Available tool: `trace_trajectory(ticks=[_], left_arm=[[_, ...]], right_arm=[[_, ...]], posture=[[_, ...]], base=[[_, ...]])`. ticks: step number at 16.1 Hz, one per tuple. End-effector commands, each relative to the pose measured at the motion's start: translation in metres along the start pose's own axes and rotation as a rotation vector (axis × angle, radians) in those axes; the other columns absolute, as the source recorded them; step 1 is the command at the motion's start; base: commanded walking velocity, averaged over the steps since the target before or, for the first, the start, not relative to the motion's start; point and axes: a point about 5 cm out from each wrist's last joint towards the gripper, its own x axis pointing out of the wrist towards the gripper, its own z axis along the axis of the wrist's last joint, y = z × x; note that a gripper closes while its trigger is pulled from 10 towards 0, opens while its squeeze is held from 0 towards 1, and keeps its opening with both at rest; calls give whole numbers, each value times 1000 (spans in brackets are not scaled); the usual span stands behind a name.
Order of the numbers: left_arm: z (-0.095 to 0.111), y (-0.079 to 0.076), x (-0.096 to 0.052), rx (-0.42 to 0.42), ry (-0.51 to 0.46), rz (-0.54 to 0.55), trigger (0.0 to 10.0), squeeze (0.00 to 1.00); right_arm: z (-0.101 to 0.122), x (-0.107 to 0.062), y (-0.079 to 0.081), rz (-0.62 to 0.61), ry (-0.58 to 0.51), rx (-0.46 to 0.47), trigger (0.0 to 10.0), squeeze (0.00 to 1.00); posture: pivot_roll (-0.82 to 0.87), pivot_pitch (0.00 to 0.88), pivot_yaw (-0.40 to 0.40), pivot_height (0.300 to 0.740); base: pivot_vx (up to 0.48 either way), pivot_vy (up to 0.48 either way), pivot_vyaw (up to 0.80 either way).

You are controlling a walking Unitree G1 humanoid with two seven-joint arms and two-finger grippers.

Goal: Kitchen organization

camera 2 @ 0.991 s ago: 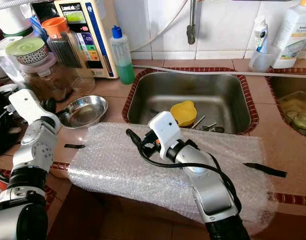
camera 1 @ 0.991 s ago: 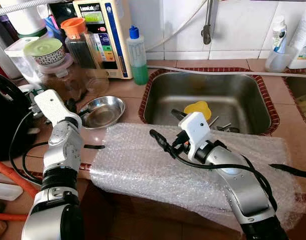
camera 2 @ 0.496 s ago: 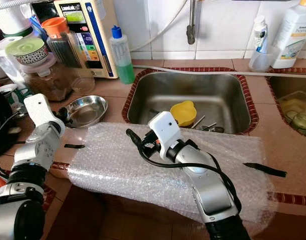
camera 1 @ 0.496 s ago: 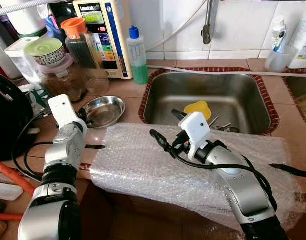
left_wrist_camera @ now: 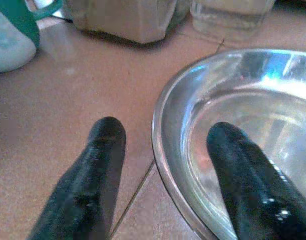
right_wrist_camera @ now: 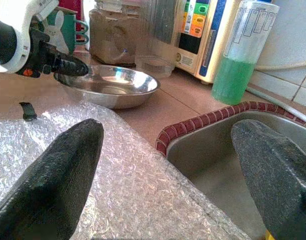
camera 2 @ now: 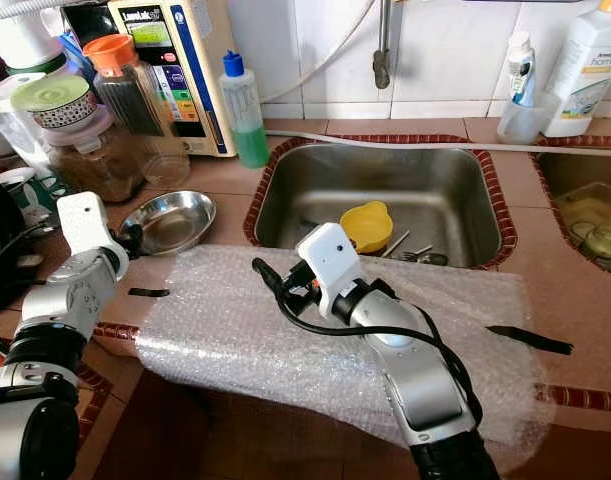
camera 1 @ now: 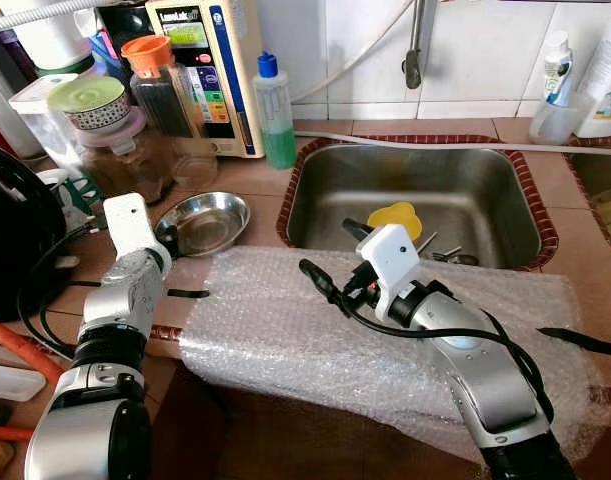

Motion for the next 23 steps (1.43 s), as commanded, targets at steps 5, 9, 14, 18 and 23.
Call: trace_trajectory(ticks=[5, 9, 14, 18, 23], left_arm=[[-5, 3, -2, -21, 8, -41, 0, 1000], [-17, 3, -3, -28, 66, -42, 0, 0], [-24, 3, -4, -101, 100, -42, 0, 0], [-22, 7, -3, -116, 85, -11, 0, 0], [-21, 8, -4, -139, 72, 3, 0, 0]], right_arm=[[-1, 2, 4, 11, 1, 3, 10000, 957], [-1, 1, 3, 10, 2, 2, 10000, 957], [-1, 1, 3, 12, 4, -2, 10000, 961], [-1, 2, 2, 11, 4, -7, 10000, 957], [-1, 2, 1, 10, 5, -11, 10000, 961]], posture=[[-298, 62, 156, 740], [-299, 63, 156, 740], [-298, 59, 152, 740], [-299, 57, 151, 740], [-302, 51, 150, 740]], base=[[0, 0, 0], [0, 0, 0], [0, 0, 0], [0, 0, 0], [0, 0, 0]])
